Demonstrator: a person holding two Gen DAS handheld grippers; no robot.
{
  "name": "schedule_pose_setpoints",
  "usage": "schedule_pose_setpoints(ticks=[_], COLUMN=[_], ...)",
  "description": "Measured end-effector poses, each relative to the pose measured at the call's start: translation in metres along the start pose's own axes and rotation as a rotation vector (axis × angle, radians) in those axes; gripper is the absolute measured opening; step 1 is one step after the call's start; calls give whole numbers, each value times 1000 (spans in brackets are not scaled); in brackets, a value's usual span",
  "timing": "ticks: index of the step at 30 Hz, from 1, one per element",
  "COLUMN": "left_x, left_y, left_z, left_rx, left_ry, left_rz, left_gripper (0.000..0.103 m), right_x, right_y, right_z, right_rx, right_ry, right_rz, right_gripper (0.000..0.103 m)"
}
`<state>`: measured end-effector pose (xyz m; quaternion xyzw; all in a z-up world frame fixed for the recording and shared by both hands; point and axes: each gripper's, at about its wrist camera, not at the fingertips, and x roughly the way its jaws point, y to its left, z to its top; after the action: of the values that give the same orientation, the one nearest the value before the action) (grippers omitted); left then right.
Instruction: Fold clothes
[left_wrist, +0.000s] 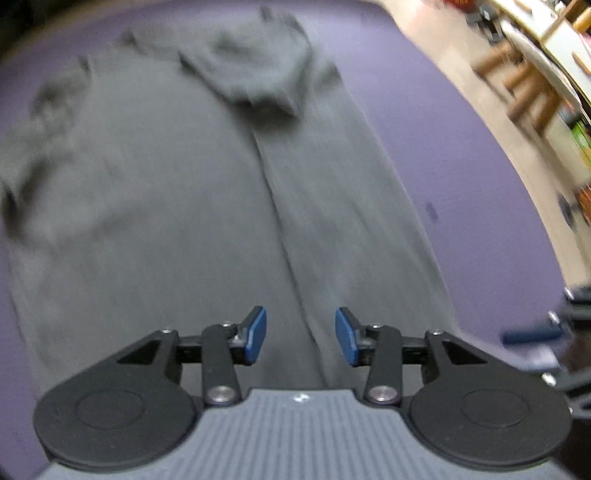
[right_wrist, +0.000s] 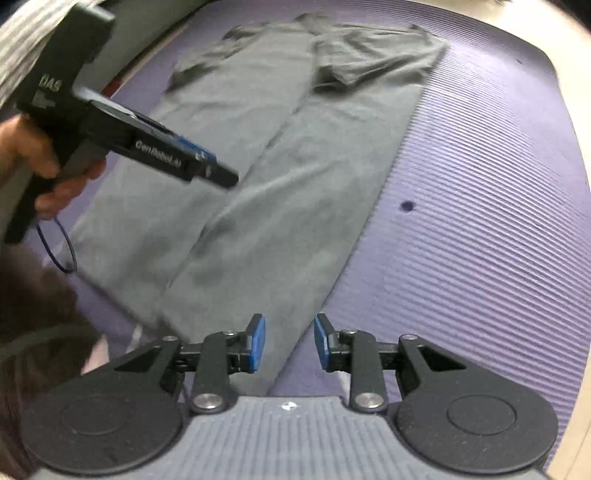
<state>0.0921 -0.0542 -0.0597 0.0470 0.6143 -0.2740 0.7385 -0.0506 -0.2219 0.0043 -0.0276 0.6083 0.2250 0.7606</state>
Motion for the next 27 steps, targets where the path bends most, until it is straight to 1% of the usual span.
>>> schedule_pose_setpoints(ticks=[1,3,5,6,7,9,14,16,17,18,19,20,21,22,23,24,27], left_x=[2,4,2,2,3,4,5,5,5,6,8,8,8,7,6,4,-3], left_y=[-3,-8,-10,-11,-12,-13,-15,-13,-11,-9,-9,-9,-10,-11,-13,-16,-21], left_z=[-9,-21,-30,-35,-38,-42,-50,-52,-53,-54,-54,-54,-54,-54,-56,-58,-61], left_rx=[-16,-35,-52,-71,-86,-112,-151,-176,-199,-220,-230,-234,-234,-230,-225,-218,-200], left_ry=[42,86,95,104,113,125,145,135,128,124,125,126,124,119,113,104,88], left_rz=[-19,-42,-51,-50,-52,-53,-15,-23,-41,-56,-63,-60,-54,-51,-47,-48,-70], left_gripper=[35,32,32,28,22,18,18,17,17,16,7,6,5,4,4,4,4], right_x=[-1,-1,-1,0,1,4,17,23,27,30,36,40,42,45,46,45,31], right_y=[9,21,30,33,37,43,61,68,70,71,73,74,74,72,68,65,55], right_z=[-6,-12,-17,-17,-18,-20,-22,-22,-21,-21,-20,-19,-18,-17,-16,-15,-16], right_rx=[-55,-121,-164,-176,-197,-239,-329,-361,-376,-385,-400,-409,-413,-407,-390,-374,-332], right_ry=[18,35,46,47,49,61,101,115,120,124,127,125,123,120,115,110,70], right_rz=[-9,-28,-41,-48,-61,-74,-87,-94,-100,-106,-117,-130,-140,-150,-149,-144,-139], right_gripper=[29,29,29,29,29,29,29,29,29,29,29,28,27,22,6,4,3])
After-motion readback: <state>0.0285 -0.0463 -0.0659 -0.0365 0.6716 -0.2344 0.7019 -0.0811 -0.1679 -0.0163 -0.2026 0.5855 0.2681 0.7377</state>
